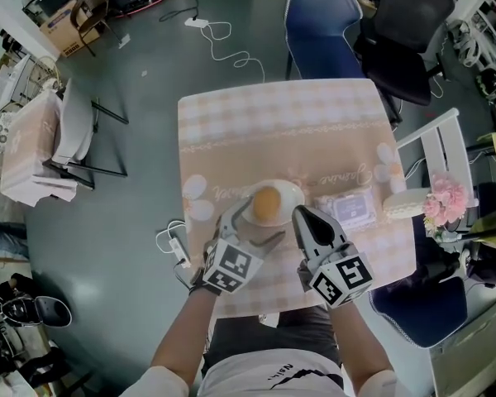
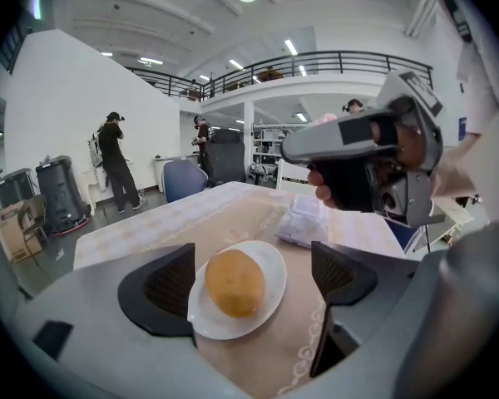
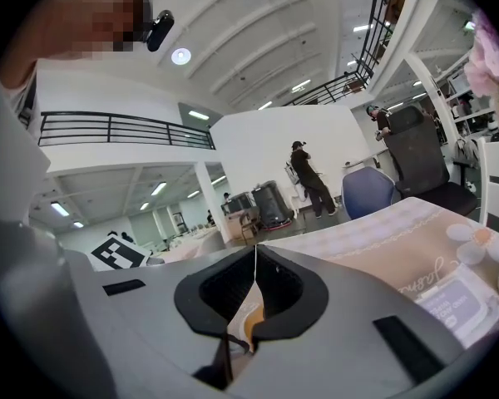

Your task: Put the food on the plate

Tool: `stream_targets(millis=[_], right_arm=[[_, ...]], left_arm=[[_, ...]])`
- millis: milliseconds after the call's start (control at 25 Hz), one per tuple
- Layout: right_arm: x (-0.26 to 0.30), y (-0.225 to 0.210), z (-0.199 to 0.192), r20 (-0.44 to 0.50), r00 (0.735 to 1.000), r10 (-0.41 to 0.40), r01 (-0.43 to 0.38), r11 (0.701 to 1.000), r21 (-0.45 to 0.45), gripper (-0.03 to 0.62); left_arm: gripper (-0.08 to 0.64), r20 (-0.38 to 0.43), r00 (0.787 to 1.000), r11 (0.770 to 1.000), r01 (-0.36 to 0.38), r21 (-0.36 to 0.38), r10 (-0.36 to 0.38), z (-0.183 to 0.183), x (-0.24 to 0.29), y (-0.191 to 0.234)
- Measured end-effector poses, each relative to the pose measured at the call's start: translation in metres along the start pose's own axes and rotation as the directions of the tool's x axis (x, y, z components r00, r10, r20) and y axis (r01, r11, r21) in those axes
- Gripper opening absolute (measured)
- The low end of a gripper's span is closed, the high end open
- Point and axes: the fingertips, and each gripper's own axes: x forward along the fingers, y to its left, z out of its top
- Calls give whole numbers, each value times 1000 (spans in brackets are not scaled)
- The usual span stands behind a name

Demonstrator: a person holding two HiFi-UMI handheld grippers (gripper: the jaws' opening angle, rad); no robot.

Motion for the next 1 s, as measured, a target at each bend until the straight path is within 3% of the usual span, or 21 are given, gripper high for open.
stream_targets(millis=[240,600,840,1000], right_arm=[[-19,21,31,2,1000,-10,10,1000,-9,18],[-44,57,81,45,999,-6,8,999,-45,18],[-58,82,120,95,995,0,7,997,-71,18],[-65,99,133,112,994,7,2,996,-86,18]], left_arm=[[439,56,998,998,1,-63,2,40,-44,-15],[428,172,985,994,48,-102,-30,111,-105,-49],[301,255,967,988,56,-141,-19,153,-147,-54],[145,304,952,983,37,-180,20,170,-167,-52]])
